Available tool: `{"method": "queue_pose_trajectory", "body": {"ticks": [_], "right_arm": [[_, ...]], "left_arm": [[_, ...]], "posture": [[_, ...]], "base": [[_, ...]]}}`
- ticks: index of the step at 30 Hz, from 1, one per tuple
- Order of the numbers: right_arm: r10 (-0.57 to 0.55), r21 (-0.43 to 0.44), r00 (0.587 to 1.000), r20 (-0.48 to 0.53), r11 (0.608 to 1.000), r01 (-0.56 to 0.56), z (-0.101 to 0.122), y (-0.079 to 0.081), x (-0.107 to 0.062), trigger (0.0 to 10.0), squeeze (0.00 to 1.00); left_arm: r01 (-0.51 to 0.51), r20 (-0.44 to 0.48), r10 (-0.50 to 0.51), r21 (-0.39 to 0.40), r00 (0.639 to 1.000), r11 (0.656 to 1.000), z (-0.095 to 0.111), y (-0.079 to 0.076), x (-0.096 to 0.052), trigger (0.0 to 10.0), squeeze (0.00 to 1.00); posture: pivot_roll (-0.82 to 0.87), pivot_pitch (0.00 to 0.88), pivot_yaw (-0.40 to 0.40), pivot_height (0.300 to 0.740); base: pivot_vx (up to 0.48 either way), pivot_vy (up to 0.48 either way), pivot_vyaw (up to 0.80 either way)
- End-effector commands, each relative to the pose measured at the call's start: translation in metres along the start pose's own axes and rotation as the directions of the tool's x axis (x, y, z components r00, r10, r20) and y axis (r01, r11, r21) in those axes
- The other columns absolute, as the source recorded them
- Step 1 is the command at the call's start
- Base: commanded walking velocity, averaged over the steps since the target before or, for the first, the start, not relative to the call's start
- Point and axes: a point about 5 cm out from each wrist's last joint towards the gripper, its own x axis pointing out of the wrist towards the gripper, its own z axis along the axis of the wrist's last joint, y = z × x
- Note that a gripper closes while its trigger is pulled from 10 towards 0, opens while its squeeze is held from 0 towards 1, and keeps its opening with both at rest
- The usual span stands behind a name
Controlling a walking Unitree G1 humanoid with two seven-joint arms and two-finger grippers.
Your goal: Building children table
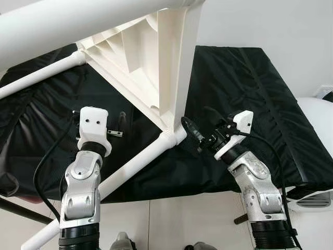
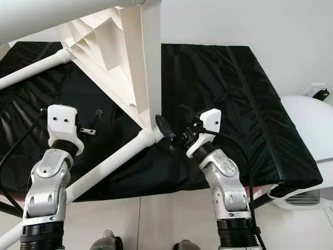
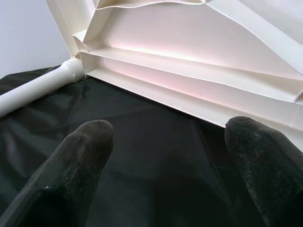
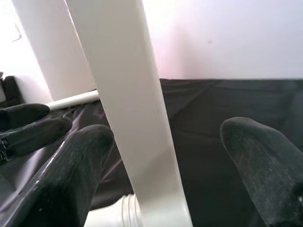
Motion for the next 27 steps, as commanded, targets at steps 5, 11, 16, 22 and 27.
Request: {"method": "queue_pose_trajectory", "body": {"ticks": [5, 11, 16, 22, 27], "right_arm": [[0.071, 0.0, 0.997, -0.007, 0.997, -0.071, 0.001, -0.002, 0.009, 10.0, 0.0], [0.108, -0.015, 0.994, -0.016, 0.994, -0.108, 0.001, -0.007, 0.015, 10.0, 0.0], [0.143, -0.024, 0.989, -0.022, 0.989, -0.144, 0.001, -0.009, 0.021, 10.0, 0.0], [0.197, -0.014, 0.98, -0.024, 0.98, -0.197, -0.001, -0.007, 0.028, 10.0, 0.0], [0.212, -0.016, 0.977, -0.023, 0.977, -0.212, -0.001, -0.007, 0.032, 10.0, 0.0]], "left_arm": [[-0.145, 0.002, 0.145, 0.009, 0.989, 0.989, -0.001, 0.004, -0.006, 10.0, 0.0], [-0.138, -0.004, 0.138, 0.015, 0.99, 0.99, -0.001, 0.002, -0.01, 10.0, 0.0], [-0.145, -0.012, 0.145, 0.017, 0.989, 0.989, -0.002, 0.001, -0.014, 10.0, 0.0], [-0.144, -0.011, 0.144, 0.02, 0.99, 0.989, -0.001, 0.0, -0.015, 10.0, 0.0], [-0.148, -0.012, 0.148, 0.022, 0.989, 0.989, -0.001, 0.001, -0.017, 10.0, 0.0]], "posture": [[0.13, 0.064, -0.074, 0.74], [0.14, 0.061, -0.087, 0.74], [0.15, 0.063, -0.094, 0.74], [0.17, 0.066, -0.102, 0.74], [0.18, 0.064, -0.107, 0.74]], "base": [[0.0, 0.0, 0.0], [0.0, 0.0, 0.0], [0.0, 0.0, 0.0], [0.0, 0.0, 0.0], [0.0, 0.0, 0.0]]}}
